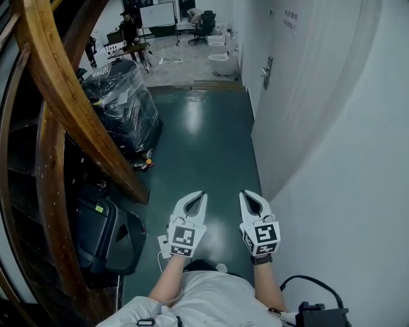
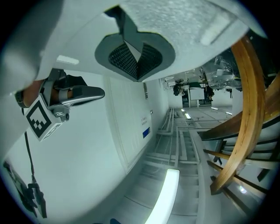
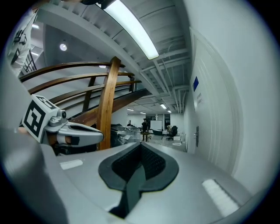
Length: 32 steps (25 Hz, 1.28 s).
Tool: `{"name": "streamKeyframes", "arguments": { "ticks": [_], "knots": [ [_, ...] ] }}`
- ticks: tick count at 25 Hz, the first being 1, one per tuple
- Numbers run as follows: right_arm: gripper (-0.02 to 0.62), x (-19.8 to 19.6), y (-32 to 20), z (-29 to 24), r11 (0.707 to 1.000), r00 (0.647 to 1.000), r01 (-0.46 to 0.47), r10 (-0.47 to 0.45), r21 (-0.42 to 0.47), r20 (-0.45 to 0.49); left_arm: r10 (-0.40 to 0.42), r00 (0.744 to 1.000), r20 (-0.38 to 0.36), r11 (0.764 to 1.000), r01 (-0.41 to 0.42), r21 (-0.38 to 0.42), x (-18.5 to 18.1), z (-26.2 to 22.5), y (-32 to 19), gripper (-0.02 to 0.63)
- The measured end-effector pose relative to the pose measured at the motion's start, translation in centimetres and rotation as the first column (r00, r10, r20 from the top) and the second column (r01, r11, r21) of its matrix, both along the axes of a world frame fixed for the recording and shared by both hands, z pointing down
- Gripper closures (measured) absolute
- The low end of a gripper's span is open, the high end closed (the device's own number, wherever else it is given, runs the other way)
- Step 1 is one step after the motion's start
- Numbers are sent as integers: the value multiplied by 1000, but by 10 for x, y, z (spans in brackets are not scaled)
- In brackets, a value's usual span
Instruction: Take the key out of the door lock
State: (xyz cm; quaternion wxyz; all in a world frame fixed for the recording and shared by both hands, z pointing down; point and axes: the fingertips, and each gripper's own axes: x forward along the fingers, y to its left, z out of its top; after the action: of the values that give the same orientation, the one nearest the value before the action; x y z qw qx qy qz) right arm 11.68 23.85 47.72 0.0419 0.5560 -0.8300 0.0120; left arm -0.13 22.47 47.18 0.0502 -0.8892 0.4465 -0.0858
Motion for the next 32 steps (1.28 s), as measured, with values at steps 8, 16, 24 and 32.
{"name": "streamKeyframes", "arguments": {
  "ticks": [8,16,24,32],
  "knots": [
    [589,-35,-86,22,996,996,84,-85,-35,-39,-79,996,-50,996,77,-40,-29,16,-83,603],
    [588,-84,-243,14,995,992,99,-98,2,-77,-57,992,-109,998,57,-4,-63,16,-253,603],
    [589,-144,-386,2,997,972,78,-73,15,-225,-35,989,-146,999,30,-34,-112,12,-396,603],
    [589,-145,-475,43,986,970,124,-144,-114,-196,-85,984,-158,985,59,-162,-125,68,-481,603]
  ]
}}
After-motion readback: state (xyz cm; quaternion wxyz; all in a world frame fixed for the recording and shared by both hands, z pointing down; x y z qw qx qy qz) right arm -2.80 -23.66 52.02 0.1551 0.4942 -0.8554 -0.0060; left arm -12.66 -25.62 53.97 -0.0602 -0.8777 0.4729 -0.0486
